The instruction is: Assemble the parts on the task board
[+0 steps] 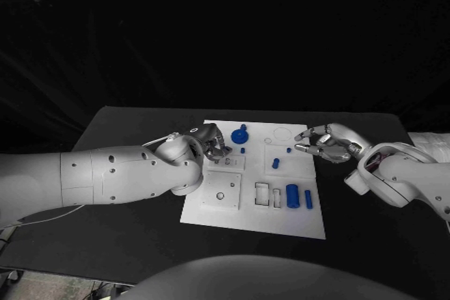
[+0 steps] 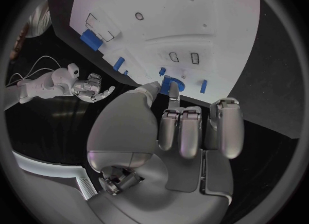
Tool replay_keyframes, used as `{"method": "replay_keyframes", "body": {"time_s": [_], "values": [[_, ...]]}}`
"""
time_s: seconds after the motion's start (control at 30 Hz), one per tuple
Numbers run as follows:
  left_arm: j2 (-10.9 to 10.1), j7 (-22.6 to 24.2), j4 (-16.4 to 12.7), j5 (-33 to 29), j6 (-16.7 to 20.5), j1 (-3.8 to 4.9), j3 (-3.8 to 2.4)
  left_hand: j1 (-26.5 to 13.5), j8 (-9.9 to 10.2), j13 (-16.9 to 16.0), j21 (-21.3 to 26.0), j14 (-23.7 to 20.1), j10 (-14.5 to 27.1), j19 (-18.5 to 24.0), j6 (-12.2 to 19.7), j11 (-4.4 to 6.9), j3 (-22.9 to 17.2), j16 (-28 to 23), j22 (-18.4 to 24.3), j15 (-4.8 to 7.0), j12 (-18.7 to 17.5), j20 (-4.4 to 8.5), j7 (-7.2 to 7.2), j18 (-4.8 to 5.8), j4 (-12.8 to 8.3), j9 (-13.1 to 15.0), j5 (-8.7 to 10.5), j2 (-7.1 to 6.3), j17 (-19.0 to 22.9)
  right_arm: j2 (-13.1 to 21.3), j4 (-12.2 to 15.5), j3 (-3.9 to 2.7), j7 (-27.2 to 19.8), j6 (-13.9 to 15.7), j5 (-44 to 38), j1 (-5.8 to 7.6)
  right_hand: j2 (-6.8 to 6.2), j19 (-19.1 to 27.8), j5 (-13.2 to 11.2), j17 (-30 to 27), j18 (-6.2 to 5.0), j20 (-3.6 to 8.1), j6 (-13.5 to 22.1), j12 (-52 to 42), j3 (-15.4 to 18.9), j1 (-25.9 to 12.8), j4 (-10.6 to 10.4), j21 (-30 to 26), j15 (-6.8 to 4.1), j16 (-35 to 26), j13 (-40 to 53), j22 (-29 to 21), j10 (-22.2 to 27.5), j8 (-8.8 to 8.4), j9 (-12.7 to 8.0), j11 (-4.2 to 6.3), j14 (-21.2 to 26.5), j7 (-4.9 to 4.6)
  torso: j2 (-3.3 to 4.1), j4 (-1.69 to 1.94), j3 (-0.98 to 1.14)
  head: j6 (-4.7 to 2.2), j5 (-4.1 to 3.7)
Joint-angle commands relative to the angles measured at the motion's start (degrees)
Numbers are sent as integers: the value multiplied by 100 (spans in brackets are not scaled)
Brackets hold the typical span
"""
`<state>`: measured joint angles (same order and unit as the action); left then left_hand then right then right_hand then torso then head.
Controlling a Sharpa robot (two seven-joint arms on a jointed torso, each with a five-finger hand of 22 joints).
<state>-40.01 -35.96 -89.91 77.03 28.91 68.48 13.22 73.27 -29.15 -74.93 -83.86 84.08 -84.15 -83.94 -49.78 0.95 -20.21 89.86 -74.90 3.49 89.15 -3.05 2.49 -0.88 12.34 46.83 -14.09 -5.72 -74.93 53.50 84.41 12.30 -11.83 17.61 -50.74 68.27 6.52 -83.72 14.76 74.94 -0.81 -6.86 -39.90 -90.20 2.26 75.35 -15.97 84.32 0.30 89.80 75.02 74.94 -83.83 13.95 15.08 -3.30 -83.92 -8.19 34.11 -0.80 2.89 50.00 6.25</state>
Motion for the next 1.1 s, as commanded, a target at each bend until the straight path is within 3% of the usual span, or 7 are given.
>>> {"method": "replay_keyframes", "body": {"time_s": [0.03,0.53,0.87,1.1], "values": [[57,37,46,482,-96,-80,1,34,-73,-1378,5,592,-460,-210,36,43,21,14,-1258,52,-20,54,-7,-76,58,1142,-24,29,-1507,-13,4,1,-75,-37,22,-9,12,-24,-31,1506,-113,-19,47,20,-17,41,-10,-20,37,20,1498,1250,-617,-35,-7,-25,-608,-9,-2,-22,8,0,42],[293,68,291,722,369,-391,-11,5,-262,-1375,-7,592,-458,-225,104,57,106,14,-1269,64,-21,67,-22,-72,201,1229,-53,34,-1507,-18,-2,1,-84,-66,26,-27,18,-6,-18,1506,-118,-23,72,20,-31,72,2,-38,42,20,1498,1243,-617,-46,-13,-28,-608,-11,1,-78,25,0,104],[336,114,376,749,572,-469,-14,24,-277,-1337,6,592,-421,-221,269,45,131,14,-1270,61,-52,67,3,-74,303,1214,-75,25,-1507,5,-3,1,-91,-73,31,-36,19,6,5,1506,-121,-25,82,20,-44,103,16,-51,44,20,1498,1238,-617,-50,-15,-30,-608,-12,5,-100,36,0,125],[299,387,388,736,1138,-607,-14,32,-289,-1310,10,592,-394,-220,360,23,161,14,-1272,43,-74,58,29,-74,357,1204,-34,19,-1507,10,-4,1,-96,-69,41,-41,19,17,21,1506,-124,-27,85,20,-49,117,22,-61,45,20,1498,1234,-617,-51,-16,-31,-608,-13,2,-111,42,0,138]]}}
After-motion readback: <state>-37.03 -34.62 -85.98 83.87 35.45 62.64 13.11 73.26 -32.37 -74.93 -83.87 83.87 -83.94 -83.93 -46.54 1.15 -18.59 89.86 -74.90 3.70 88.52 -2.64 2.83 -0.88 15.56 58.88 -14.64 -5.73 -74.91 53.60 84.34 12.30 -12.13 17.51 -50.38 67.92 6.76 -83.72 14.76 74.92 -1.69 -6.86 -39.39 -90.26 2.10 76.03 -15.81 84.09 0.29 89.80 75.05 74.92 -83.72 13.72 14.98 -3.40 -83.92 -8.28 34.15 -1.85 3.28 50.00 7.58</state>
